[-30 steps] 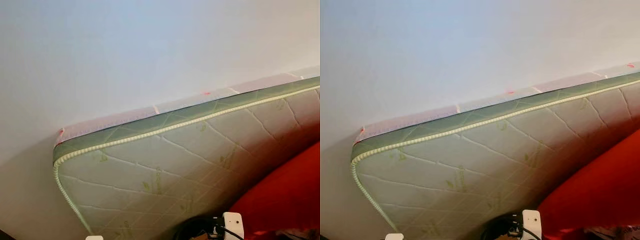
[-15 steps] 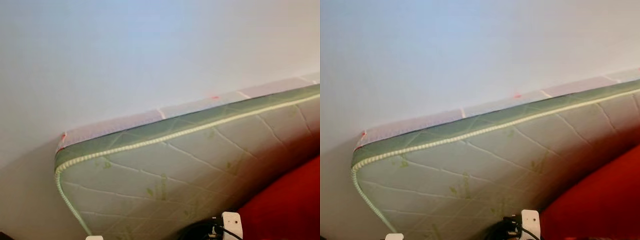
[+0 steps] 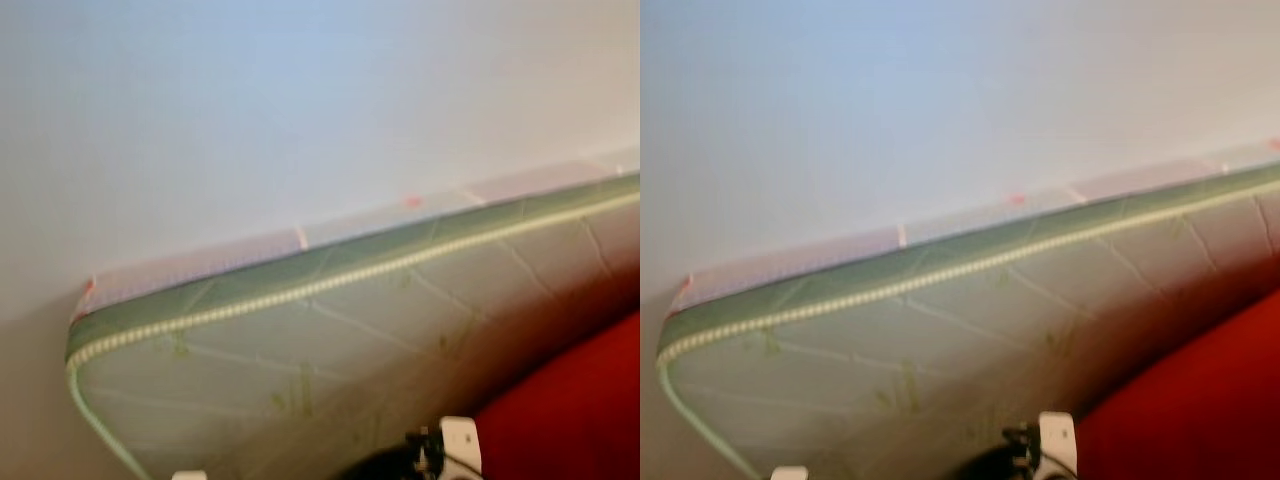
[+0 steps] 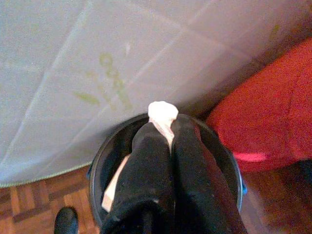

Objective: Clean up the room

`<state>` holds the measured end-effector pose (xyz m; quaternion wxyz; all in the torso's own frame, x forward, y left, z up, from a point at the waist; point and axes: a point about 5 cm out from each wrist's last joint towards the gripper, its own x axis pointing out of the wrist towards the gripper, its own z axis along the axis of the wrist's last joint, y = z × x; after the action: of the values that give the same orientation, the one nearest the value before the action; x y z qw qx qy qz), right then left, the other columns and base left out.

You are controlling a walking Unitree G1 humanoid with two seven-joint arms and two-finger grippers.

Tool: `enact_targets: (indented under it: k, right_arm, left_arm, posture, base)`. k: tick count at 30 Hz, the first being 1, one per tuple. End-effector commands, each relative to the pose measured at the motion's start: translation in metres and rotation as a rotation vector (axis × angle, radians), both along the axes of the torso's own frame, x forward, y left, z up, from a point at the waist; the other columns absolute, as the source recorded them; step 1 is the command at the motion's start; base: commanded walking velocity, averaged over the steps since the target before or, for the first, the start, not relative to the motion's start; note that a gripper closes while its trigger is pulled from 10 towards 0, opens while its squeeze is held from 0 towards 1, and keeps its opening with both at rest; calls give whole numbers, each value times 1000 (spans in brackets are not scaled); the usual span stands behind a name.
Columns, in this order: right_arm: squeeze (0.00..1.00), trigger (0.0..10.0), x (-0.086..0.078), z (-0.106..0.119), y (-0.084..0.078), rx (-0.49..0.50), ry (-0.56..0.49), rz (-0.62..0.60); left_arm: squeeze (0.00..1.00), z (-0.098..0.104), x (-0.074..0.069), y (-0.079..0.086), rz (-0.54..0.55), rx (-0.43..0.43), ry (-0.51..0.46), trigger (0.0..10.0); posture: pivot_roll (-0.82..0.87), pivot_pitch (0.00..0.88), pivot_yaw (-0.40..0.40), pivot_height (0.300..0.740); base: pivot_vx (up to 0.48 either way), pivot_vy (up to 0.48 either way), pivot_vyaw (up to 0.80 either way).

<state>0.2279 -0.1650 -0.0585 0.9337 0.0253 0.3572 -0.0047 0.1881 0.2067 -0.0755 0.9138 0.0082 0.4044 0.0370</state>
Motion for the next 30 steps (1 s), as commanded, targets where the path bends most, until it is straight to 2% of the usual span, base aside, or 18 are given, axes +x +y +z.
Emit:
enact_targets:
  k: [1, 13, 14, 15, 16, 17, 30]
  right_arm:
    - [0, 10000, -7, -5, 1, -8, 37, 9]
    - [0, 10000, -9, -6, -4, -15, 33, -29]
    - [98, 10000, -9, -6, -5, -18, 33, -30]
    - [847, 10000, -9, -6, -6, -24, 33, -33]
    - [961, 10000, -9, -5, -6, -28, 32, -33]
    - [1000, 10000, -9, -5, -7, -36, 32, -30]
    - [1000, 10000, -8, -4, -10, -55, 30, -38]
  left_arm:
    - [0, -1, -3, 2, -8, 7, 16, 10000]
    - [0, -2, -4, 2, -11, 10, 22, 10000]
    - [0, -2, -4, 2, -11, 10, 22, 10000]
    - [0, -2, -4, 3, -11, 10, 22, 10000]
    - [0, -2, -4, 3, -11, 10, 22, 10000]
    - [0, -2, -4, 3, -10, 10, 21, 10000]
    - [0, -2, -5, 3, -19, 12, 21, 10000]
  posture:
    - [76, 33, 27, 740]
    - [77, 41, 31, 740]
    - [77, 41, 31, 740]
    - [78, 42, 31, 740]
    - [78, 43, 31, 740]
    - [78, 43, 31, 740]
    - [79, 43, 31, 740]
  base:
    - [0, 0, 0]
    - [0, 0, 0]
    - [0, 0, 0]
    - [0, 0, 0]
    - [0, 0, 0]
    - [0, 0, 0]
    - [0, 0, 0]
